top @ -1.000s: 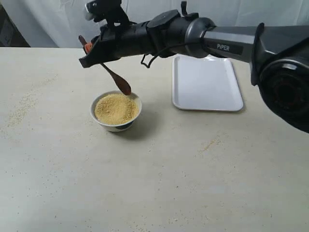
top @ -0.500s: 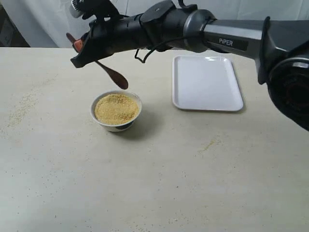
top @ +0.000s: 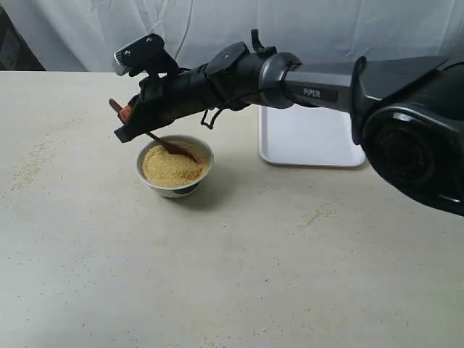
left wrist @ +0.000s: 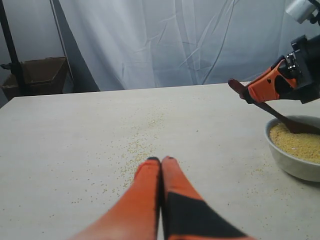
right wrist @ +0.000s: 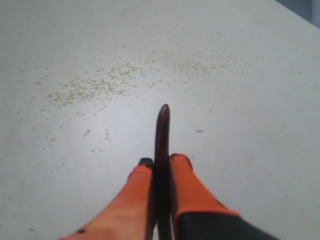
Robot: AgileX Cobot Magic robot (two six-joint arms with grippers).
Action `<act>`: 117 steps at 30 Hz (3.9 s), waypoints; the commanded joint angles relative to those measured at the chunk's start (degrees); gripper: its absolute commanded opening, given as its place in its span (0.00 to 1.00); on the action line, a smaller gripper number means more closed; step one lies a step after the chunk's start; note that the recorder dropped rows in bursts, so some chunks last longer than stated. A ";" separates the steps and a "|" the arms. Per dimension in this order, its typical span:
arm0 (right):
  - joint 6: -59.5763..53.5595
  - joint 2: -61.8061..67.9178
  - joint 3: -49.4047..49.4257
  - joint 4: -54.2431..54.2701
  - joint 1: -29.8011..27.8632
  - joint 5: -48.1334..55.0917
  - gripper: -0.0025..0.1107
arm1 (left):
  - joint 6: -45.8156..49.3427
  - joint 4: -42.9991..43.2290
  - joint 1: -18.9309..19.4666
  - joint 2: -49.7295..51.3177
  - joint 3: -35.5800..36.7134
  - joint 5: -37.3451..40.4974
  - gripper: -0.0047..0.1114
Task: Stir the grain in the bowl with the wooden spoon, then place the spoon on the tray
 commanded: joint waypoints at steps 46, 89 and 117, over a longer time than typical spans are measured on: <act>14.95 -0.63 0.02 3.87 -2.74 -1.04 0.02 | -0.22 0.09 -0.22 -0.21 0.10 -0.69 0.04; 44.96 4.02 0.02 3.05 -38.22 28.11 0.02 | -0.22 0.09 -0.22 -0.21 0.10 -0.69 0.04; 51.81 -7.19 0.02 -29.05 -38.21 29.60 0.04 | -0.22 0.09 -0.22 -0.21 0.10 -0.69 0.04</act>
